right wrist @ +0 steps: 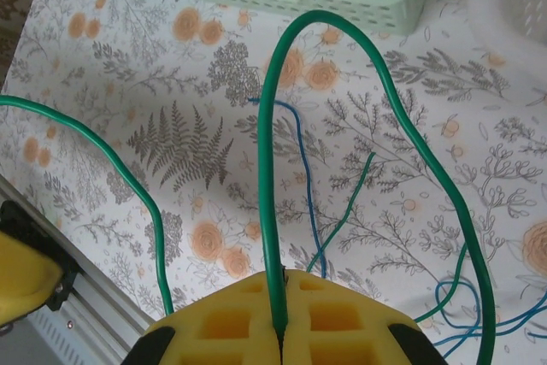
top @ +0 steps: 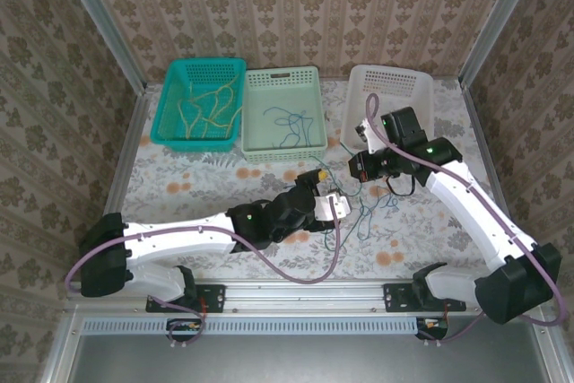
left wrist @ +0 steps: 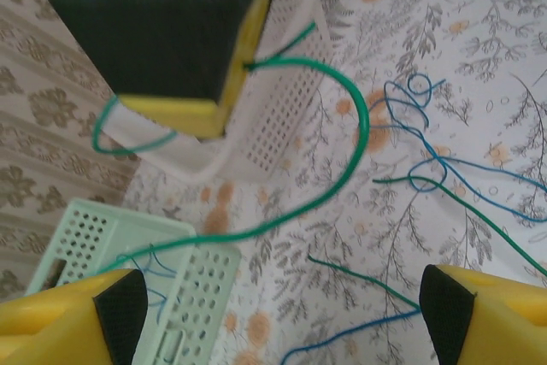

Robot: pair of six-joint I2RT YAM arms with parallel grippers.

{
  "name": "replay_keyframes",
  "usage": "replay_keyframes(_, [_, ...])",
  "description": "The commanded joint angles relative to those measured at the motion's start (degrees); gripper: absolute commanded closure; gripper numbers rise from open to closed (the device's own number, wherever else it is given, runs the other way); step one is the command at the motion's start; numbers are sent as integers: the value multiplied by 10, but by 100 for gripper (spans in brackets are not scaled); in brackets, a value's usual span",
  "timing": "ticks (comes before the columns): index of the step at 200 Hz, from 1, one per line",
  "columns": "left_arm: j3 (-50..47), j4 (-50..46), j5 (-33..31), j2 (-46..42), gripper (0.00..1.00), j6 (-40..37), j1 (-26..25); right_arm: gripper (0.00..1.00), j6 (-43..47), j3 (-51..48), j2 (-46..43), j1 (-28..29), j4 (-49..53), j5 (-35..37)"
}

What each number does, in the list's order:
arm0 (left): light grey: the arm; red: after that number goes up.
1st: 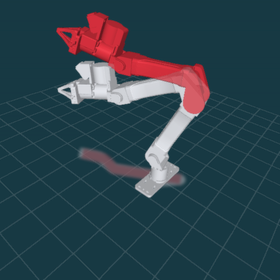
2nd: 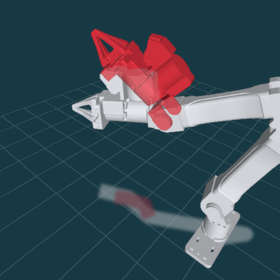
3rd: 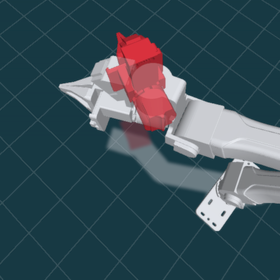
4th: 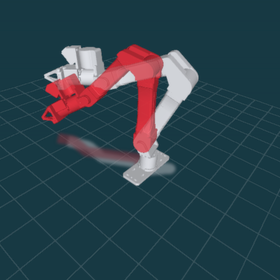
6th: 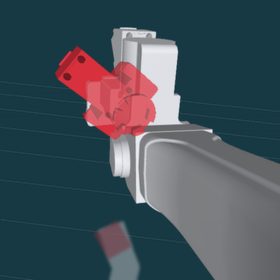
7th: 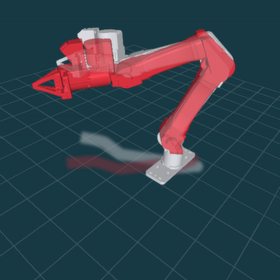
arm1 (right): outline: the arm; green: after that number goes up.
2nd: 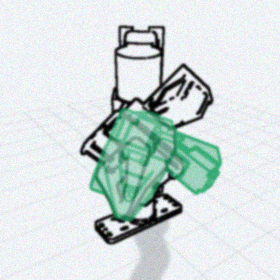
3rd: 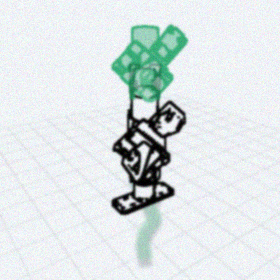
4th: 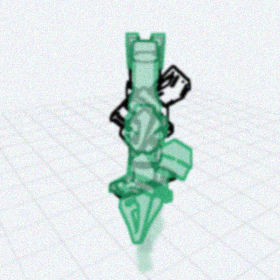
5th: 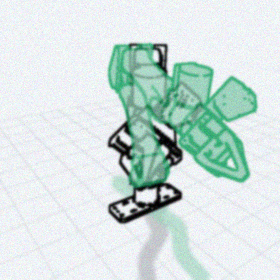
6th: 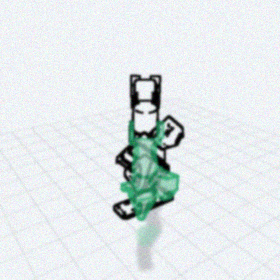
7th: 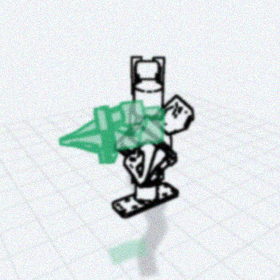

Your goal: Untangle the cables

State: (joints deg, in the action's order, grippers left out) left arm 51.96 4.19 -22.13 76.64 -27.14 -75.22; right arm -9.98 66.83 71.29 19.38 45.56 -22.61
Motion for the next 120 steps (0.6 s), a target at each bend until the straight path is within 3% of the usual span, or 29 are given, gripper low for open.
replay_keyframes(1, [-1,35,7,-12,14,-50,-5,100,3,18,13,3,22,-16])
replay_keyframes(45, [22,7,10,19,15,-68,-2,100,1,23,18,17,21,-43])
replay_keyframes(74, [47,-18,43,44,29,-61,11,100,-5,27,7,21,21,-62])
replay_keyframes(106, [60,-24,61,55,30,-53,25,100,-6,28,-5,21,29,-82])
replay_keyframes(120, [66,-37,73,57,36,-46,31,100,-7,29,-5,21,33,-73])
